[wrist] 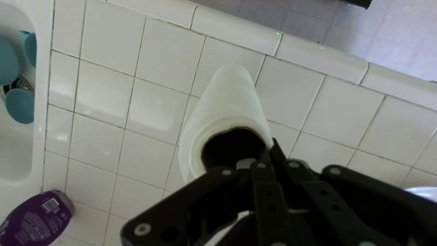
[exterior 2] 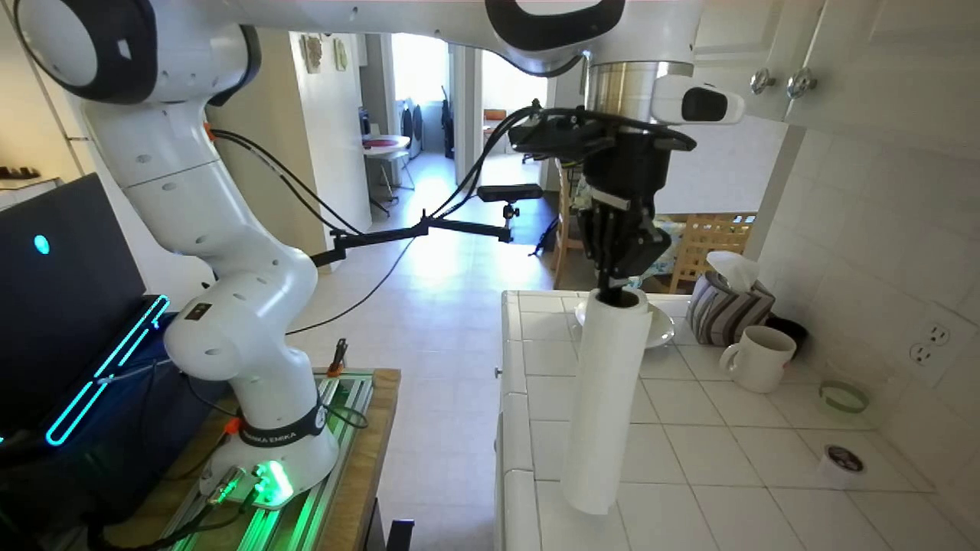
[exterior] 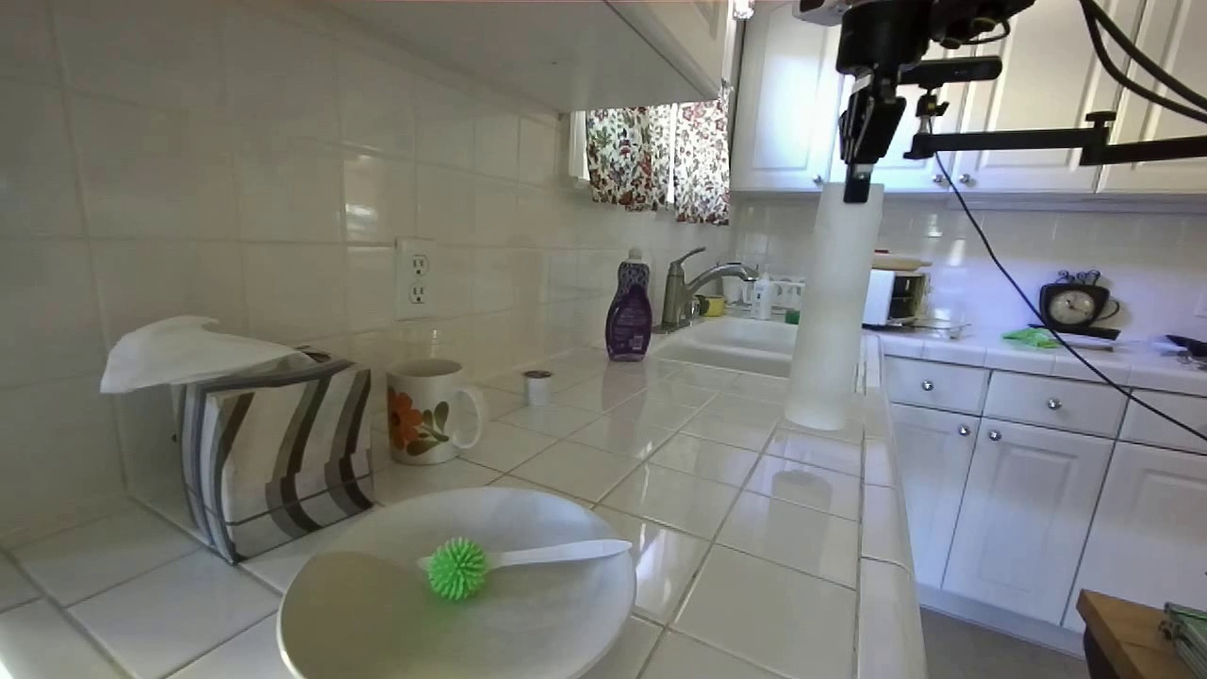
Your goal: Lift up the paper towel and place it upright
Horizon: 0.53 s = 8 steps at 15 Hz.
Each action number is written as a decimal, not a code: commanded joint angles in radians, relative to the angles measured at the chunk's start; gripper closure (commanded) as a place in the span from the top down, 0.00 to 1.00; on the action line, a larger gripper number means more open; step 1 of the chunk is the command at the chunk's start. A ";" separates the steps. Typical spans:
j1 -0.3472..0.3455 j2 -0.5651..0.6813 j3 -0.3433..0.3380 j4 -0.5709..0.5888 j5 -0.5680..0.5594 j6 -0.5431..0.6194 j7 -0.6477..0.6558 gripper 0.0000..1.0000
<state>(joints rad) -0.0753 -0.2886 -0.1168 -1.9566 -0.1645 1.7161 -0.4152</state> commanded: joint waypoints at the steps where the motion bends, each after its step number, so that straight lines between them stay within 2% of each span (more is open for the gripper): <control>1: 0.011 0.016 -0.033 0.019 0.069 0.015 -0.031 0.01; 8: 0.011 0.046 -0.033 -0.011 0.078 0.034 -0.044 0.01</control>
<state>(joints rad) -0.0739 -0.2627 -0.1401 -1.9610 -0.1051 1.7268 -0.4390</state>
